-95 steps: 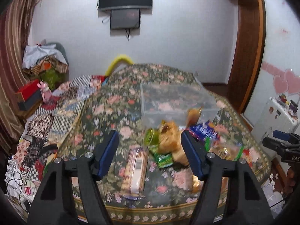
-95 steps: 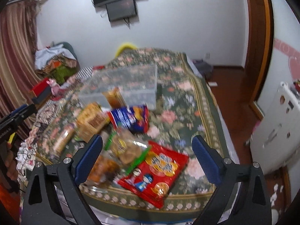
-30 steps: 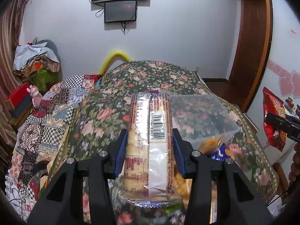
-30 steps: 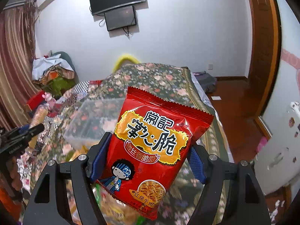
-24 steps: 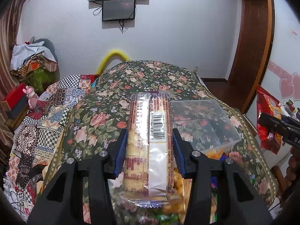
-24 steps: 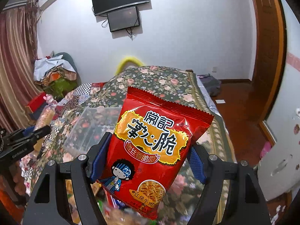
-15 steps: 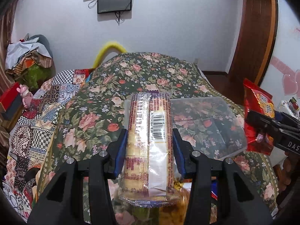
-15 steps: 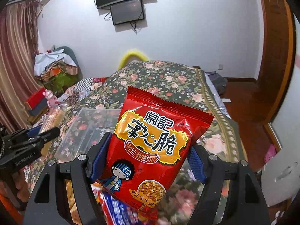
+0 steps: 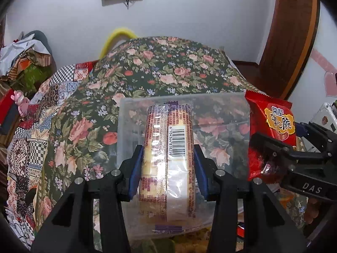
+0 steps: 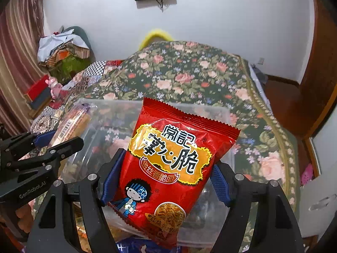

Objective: Organize snacks
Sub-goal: 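Carry the red bag and biscuit bar into the clear box and release both, then grasp the blue peanut-cracker bag with the right tool while the left tool grasps the square cake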

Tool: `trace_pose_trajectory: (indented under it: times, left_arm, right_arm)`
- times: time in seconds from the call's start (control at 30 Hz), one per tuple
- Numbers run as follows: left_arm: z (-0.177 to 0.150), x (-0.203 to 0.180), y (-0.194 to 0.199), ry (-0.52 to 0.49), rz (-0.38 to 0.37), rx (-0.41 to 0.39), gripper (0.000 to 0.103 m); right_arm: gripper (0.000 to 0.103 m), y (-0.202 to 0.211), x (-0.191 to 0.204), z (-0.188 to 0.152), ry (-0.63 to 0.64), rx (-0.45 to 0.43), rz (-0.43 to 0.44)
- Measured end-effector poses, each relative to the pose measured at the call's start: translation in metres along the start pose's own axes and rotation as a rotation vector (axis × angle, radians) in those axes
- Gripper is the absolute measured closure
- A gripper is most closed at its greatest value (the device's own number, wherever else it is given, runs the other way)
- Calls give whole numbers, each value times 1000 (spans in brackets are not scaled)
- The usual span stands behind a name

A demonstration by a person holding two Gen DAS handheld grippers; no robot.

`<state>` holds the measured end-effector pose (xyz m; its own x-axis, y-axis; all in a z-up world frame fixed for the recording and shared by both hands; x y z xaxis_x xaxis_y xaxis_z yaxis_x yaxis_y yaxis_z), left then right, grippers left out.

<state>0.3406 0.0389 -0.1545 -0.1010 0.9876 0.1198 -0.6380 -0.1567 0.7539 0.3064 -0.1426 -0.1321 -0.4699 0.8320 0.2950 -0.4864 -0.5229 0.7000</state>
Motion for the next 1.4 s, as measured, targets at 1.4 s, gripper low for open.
trace_pose_trajectory:
  times: [1.4]
  left_arm:
    - [-101, 17, 92, -21, -79, 42, 32]
  right_arm:
    - [20, 80, 26, -80, 38, -33, -4]
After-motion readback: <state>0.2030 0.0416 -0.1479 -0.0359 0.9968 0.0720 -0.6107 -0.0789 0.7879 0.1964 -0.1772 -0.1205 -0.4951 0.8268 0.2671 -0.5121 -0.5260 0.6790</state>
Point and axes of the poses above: each gripper's, at about its wrist camera, not at the fingertips, and y roughly against the way its jaws point, x to its left, z to its top, the point moved 1 cm from there along -y, roughly the way its jaws point, and after that the axes turned 11 degrees about z, right-handed, at the moved point
